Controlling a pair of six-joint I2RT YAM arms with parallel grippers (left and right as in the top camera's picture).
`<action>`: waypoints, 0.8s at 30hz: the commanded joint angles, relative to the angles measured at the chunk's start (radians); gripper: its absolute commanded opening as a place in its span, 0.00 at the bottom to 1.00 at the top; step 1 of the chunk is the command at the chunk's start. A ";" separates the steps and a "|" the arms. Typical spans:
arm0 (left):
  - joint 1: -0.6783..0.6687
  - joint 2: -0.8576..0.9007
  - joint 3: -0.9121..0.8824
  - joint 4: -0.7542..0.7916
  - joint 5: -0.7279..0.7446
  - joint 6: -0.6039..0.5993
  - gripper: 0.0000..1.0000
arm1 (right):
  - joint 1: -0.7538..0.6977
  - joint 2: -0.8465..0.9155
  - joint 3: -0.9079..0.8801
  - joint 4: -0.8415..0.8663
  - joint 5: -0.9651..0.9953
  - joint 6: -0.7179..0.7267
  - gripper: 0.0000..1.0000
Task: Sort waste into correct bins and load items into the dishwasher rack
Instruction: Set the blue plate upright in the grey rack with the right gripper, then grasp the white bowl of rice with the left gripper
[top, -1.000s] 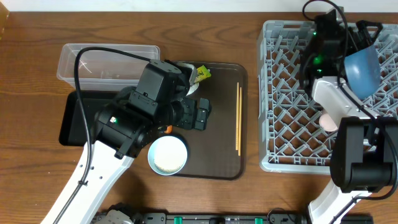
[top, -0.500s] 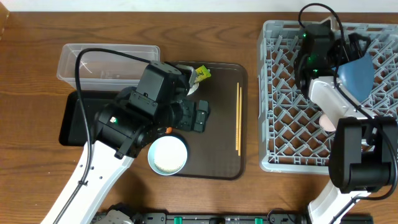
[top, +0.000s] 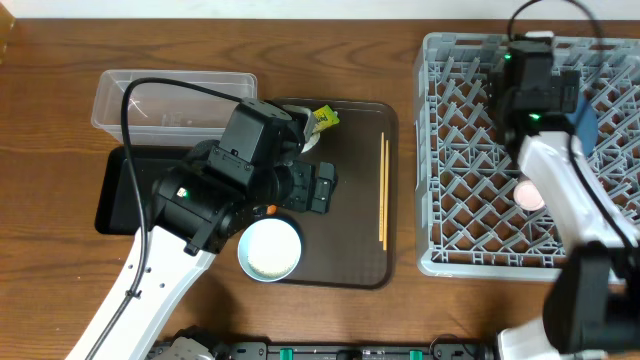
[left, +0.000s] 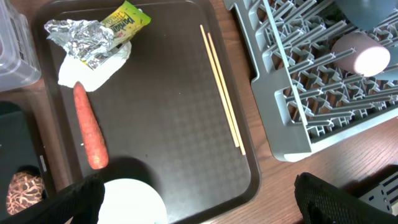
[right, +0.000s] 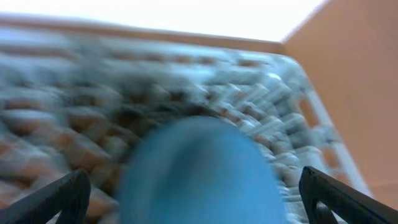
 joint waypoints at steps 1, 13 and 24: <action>-0.001 0.005 0.014 -0.003 -0.002 0.010 0.98 | -0.002 -0.131 0.008 -0.046 -0.343 0.199 0.99; 0.023 0.006 -0.069 -0.186 -0.290 -0.040 0.97 | 0.058 -0.356 0.007 -0.528 -0.615 0.362 0.99; -0.060 0.006 -0.513 0.027 -0.146 -0.039 0.66 | 0.060 -0.354 0.007 -0.627 -0.621 0.362 0.99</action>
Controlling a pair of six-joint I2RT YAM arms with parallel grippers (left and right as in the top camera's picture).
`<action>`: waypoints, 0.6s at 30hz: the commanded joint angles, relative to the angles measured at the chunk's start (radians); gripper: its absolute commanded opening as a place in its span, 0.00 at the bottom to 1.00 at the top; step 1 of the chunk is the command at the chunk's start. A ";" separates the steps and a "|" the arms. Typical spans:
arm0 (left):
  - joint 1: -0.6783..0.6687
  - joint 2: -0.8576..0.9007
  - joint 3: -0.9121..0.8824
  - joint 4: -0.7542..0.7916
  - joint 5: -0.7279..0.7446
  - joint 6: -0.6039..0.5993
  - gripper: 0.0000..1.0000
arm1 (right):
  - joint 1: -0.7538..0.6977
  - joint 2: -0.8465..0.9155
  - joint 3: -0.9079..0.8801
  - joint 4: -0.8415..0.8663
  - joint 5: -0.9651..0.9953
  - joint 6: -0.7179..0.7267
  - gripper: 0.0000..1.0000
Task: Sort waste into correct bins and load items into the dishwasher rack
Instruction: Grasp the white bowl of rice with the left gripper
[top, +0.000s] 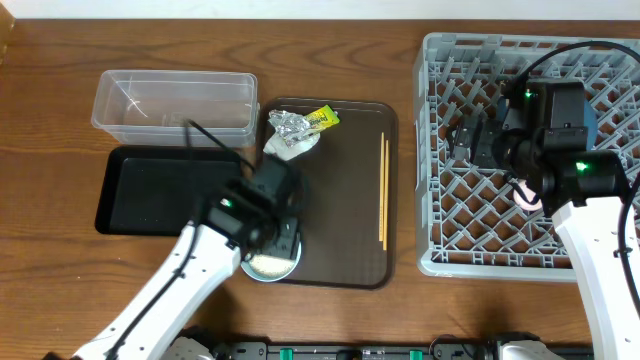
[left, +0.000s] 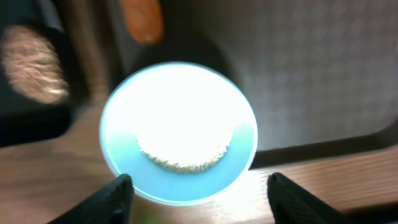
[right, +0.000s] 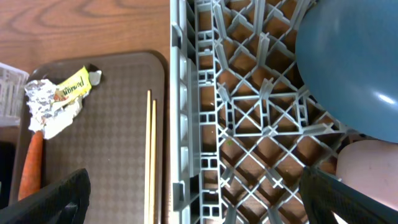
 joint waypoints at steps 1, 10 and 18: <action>-0.045 0.002 -0.083 0.064 0.018 0.000 0.63 | 0.011 -0.002 0.004 0.007 -0.011 0.014 0.99; -0.147 0.038 -0.128 0.170 0.009 0.001 0.49 | 0.012 -0.002 0.004 0.007 -0.011 0.014 0.99; -0.152 0.227 -0.128 0.202 0.010 0.005 0.41 | 0.011 -0.002 0.004 0.011 -0.011 0.014 0.99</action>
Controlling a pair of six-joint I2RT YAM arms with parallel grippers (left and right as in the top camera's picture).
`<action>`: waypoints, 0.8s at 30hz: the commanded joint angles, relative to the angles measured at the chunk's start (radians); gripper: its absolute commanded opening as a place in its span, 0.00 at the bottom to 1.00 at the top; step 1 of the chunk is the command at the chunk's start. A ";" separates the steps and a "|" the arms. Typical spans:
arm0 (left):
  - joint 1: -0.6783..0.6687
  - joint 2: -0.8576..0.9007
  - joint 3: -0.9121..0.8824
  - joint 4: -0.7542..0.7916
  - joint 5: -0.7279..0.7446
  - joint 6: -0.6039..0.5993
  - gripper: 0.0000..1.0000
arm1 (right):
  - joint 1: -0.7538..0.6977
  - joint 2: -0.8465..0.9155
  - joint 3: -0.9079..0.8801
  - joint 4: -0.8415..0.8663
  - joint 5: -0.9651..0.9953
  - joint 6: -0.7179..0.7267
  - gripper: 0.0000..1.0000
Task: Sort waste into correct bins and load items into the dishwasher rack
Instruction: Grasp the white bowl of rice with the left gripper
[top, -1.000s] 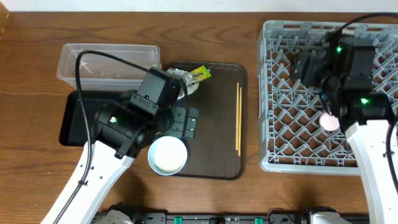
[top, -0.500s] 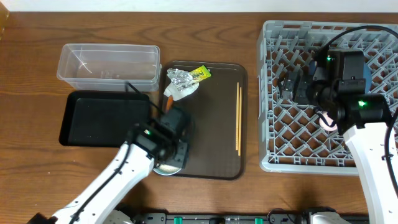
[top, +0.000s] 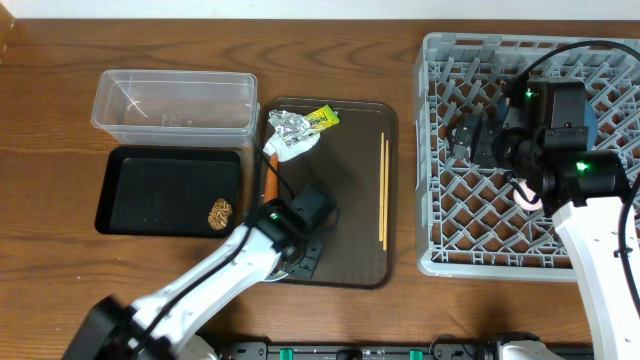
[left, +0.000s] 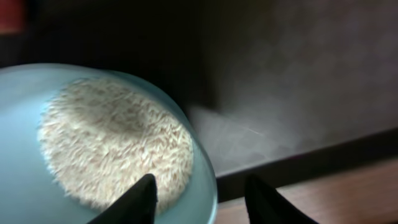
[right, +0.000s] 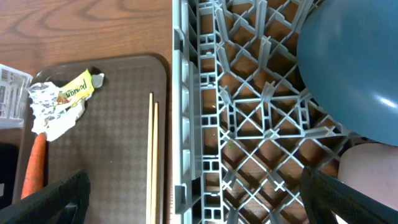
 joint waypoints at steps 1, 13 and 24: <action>-0.003 0.075 -0.010 0.004 -0.008 0.005 0.37 | 0.012 -0.002 0.004 0.002 -0.008 0.013 0.99; -0.003 0.150 0.003 0.015 -0.007 0.005 0.06 | 0.011 -0.002 0.004 0.002 -0.008 0.013 0.99; 0.019 0.001 0.193 -0.114 0.055 0.066 0.06 | 0.011 -0.002 0.004 0.001 -0.008 0.013 0.99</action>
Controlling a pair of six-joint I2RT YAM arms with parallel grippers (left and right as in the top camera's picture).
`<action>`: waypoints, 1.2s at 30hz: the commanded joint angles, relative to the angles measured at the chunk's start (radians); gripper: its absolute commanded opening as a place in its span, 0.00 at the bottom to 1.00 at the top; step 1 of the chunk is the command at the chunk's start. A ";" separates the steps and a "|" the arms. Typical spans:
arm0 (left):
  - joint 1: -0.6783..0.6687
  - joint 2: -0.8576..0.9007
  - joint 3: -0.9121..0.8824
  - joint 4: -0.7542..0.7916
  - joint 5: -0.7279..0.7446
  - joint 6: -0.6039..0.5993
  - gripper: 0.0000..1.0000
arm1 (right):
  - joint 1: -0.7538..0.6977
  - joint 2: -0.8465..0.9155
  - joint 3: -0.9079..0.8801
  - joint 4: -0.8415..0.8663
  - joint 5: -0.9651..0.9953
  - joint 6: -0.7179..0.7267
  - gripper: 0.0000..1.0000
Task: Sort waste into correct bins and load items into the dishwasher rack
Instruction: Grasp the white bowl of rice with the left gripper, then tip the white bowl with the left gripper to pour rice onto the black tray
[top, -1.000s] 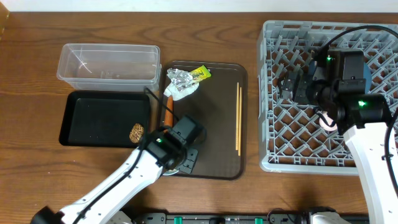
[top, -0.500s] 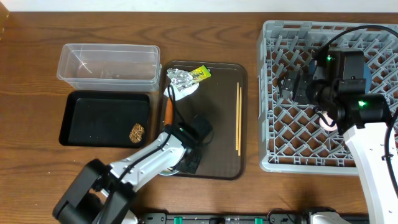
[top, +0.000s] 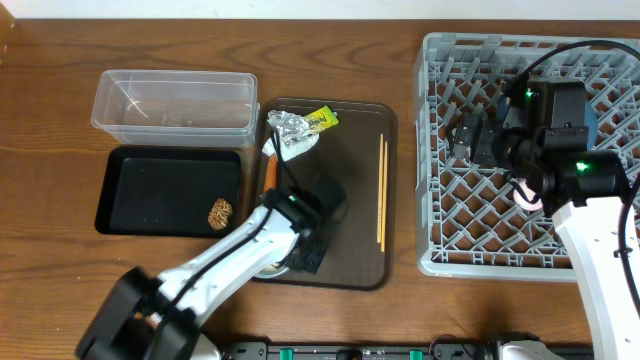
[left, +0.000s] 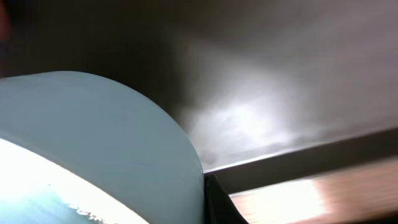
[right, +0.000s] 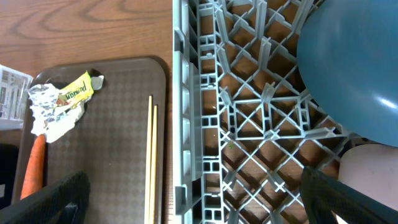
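A pale blue bowl (left: 93, 137) of rice sits at the front left of the brown tray (top: 350, 240). My left gripper (top: 305, 238) is down on its rim, and one finger (left: 214, 199) presses its outer wall; the other is hidden. On the tray lie a carrot (top: 270, 178), crumpled foil with a yellow wrapper (top: 292, 128) and a pair of chopsticks (top: 381, 195). The grey dishwasher rack (top: 440, 150) holds a blue dish (right: 348, 68) and a pink cup (top: 527, 192). My right gripper (right: 208, 205) hangs open over the rack's left part.
A clear plastic bin (top: 175, 100) stands at the back left. In front of it a black bin (top: 160, 190) holds a brown clump (top: 220, 212). Bare wooden table lies between the tray and the rack.
My left gripper has come lower and closer onto the bowl's rim, with one finger now against the outer wall. The right arm has not moved.
My left gripper hung open high over the tray while the right one was at the blue dish in the rack. Then the left was open above the rice bowl and the right held back, open. The left then straddled the rim and now grips it.
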 joint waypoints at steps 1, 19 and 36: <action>0.029 -0.091 0.063 0.010 0.050 0.037 0.06 | 0.011 -0.002 0.004 -0.001 -0.008 0.010 0.99; 0.809 -0.252 0.062 0.111 0.729 0.252 0.06 | 0.012 -0.002 0.004 -0.008 -0.008 0.011 0.99; 1.249 0.125 0.007 0.161 1.486 0.771 0.06 | 0.011 -0.002 0.004 -0.039 -0.008 0.010 0.99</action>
